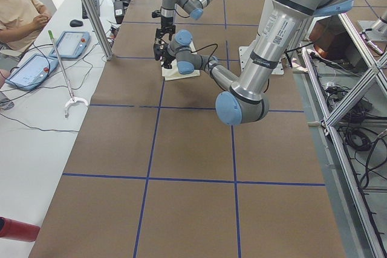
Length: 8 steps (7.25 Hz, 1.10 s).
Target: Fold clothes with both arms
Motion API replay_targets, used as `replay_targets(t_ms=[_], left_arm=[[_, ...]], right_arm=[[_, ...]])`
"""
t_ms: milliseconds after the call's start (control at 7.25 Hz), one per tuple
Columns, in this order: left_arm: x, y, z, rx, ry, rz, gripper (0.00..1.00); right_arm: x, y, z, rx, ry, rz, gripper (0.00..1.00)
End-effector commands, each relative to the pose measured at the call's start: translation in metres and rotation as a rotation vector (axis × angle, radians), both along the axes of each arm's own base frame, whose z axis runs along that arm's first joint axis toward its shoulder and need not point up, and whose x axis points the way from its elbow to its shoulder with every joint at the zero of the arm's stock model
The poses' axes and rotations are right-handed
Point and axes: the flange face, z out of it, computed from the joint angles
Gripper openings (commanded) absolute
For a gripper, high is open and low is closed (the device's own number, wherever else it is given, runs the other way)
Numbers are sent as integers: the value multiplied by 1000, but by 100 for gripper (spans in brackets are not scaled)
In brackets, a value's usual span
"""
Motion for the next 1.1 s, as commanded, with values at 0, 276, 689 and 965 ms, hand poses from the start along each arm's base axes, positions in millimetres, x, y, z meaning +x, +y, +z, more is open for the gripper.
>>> replay_targets(t_ms=[0, 276, 689, 965], left_arm=[[0, 29, 11, -11, -6, 42, 22], [22, 68, 29, -23, -26, 102, 0], [53, 108, 46, -31, -52, 164, 0], [68, 132, 36, -50, -22, 199, 0]], right_arm=[[-23, 20, 10, -17, 18, 12, 30], [-25, 20, 24, -33, 31, 18, 0], [-20, 13, 25, -31, 28, 29, 0], [-18, 4, 32, -18, 10, 39, 0]])
